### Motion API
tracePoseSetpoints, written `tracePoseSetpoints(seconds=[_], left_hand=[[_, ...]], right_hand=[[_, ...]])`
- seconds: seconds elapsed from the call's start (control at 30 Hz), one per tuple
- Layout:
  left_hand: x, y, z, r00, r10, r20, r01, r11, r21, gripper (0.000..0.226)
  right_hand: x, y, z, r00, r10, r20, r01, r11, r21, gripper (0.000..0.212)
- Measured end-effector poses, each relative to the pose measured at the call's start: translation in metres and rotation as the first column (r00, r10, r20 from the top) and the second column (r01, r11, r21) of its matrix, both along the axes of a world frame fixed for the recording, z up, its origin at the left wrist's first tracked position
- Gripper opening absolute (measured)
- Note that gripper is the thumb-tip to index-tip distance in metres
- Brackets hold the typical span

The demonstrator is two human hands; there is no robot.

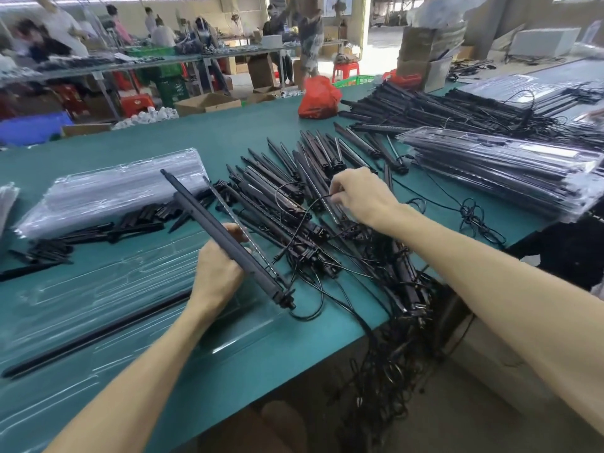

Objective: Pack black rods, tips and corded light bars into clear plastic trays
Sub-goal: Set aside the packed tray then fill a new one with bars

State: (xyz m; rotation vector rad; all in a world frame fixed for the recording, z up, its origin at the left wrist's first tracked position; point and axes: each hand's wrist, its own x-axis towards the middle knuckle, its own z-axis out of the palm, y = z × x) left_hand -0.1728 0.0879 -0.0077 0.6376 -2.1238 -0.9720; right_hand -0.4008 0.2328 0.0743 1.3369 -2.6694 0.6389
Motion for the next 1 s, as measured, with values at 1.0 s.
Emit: tracePoseSetpoints(seconds=[1.0], left_hand=[[-0.001,0.0,0.002,0.999,0.041,0.023,-0.04,0.998,-0.058,0.031]], right_hand=[[0.046,-0.037,0.051,0.691,0.416,0.591,-0.236,0.903,-0.359,0.024]])
